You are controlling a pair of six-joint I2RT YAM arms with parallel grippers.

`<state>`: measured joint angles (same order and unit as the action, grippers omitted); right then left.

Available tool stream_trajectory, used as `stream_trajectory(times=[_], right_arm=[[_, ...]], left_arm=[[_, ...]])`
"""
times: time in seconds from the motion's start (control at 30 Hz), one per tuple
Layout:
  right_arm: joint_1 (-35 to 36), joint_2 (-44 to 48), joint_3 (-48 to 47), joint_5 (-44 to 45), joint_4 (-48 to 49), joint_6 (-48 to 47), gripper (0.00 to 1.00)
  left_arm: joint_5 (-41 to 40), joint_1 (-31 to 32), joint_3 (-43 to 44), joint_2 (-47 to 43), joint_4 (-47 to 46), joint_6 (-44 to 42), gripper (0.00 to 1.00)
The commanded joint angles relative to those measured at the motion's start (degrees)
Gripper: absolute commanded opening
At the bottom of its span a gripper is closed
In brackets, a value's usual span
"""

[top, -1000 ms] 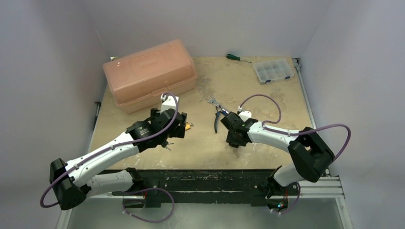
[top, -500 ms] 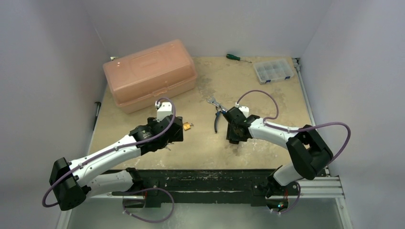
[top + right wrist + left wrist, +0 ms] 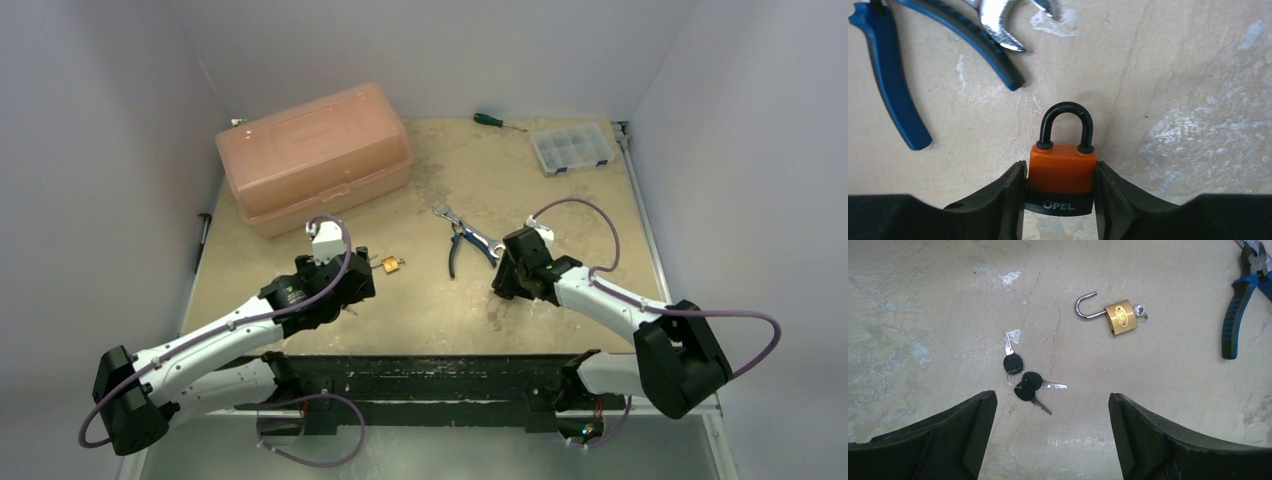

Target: Unlock with the key

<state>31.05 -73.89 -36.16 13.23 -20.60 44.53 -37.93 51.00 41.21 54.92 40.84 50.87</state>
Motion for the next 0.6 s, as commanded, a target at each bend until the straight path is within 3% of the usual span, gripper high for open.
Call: stream_trajectory(times=[0.0,0.07,0.3,0.47,0.57], right_arm=[[-2.0,1.5,1.5,-3.6,5.2,2.6,0.14],[-2.1,0.5,1.1,-3.0,4.0,3.5,0.24],[-2.3,-0.8,0.7,-1.7,2.9,5.5,0.78],[-2.3,-1.0,-0.2,-1.2,1.4,4.7,0.96],[-2.2,1.1,-1.1,-0.5,-0.1,3.8,0.99]], left_arm=[[-3.9,-0.5,-1.5,-2.3,-2.1,4.0,0.88],[-4.1,-0.4,-2.6,-3.5,-3.1,4.8,0.87],[-3.4,-0.7,-4.9,-3.8,-6.1,6.7,0.86],[-2.8,-1.3,-5.7,-2.8,-8.4,7.0,0.86],[-3.5,-2.5,-6.2,-2.0,-7.8,8.1,0.85]])
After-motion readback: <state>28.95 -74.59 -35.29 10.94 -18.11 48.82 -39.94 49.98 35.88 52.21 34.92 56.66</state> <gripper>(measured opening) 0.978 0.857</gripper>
